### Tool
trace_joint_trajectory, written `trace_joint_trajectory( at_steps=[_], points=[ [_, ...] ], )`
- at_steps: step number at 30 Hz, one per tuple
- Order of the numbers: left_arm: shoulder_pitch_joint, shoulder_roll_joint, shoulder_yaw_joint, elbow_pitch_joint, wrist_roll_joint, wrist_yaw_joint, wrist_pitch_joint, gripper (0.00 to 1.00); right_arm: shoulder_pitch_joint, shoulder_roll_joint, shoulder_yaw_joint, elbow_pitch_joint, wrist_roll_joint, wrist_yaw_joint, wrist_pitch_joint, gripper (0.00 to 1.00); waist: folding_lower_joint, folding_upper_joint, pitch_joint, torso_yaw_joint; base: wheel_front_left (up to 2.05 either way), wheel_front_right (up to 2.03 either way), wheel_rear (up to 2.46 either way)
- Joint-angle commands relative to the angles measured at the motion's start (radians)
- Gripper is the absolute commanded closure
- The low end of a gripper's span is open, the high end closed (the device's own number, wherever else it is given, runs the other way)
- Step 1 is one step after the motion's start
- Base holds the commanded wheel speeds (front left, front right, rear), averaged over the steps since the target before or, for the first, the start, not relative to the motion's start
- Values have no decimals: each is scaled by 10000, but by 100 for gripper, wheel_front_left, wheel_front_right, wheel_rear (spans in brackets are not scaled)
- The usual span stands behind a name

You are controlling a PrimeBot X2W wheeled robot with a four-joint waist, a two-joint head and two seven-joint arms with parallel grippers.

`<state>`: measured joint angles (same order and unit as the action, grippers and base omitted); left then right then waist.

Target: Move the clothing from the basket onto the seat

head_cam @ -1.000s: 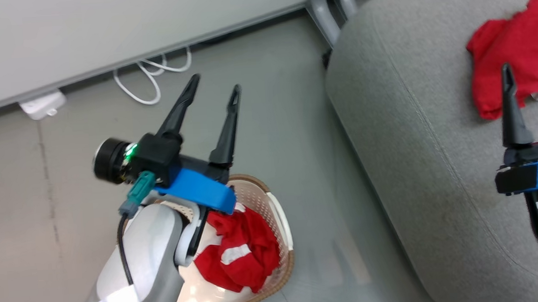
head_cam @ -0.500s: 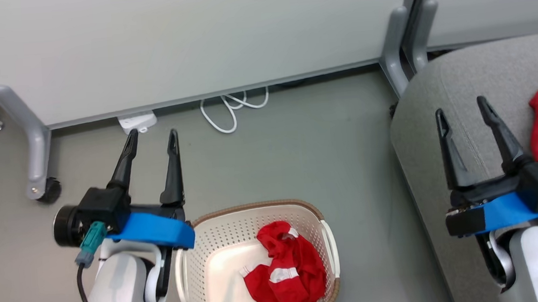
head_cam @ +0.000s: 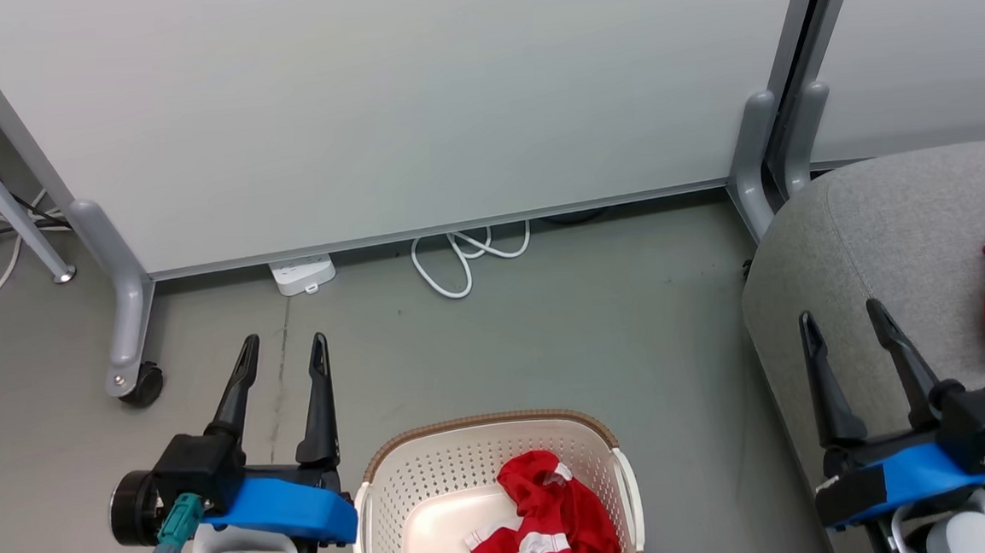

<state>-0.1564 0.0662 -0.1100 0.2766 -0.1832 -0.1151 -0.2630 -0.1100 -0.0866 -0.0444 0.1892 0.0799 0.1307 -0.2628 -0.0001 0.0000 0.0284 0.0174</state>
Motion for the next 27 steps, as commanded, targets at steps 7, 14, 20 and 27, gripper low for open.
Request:
trace_joint_trajectory(
  at_steps=[7,14,20,27],
  points=[
    [336,-97,332,73,151,-113,-26,0,521,141,-144,208,22,1,-31,0,1,0,-117,10,0,0,0],
    [448,-144,439,182,230,-167,-26,0,567,166,-184,323,42,1,-31,0,1,0,-148,6,0,0,0],
    [406,-154,420,252,266,-176,-26,0,530,216,-117,336,25,1,-31,0,1,0,-113,-5,0,0,0],
    [111,-163,141,355,248,-182,-26,0,424,246,-80,315,37,1,-31,0,1,0,27,-22,0,0,0]
  ],
)
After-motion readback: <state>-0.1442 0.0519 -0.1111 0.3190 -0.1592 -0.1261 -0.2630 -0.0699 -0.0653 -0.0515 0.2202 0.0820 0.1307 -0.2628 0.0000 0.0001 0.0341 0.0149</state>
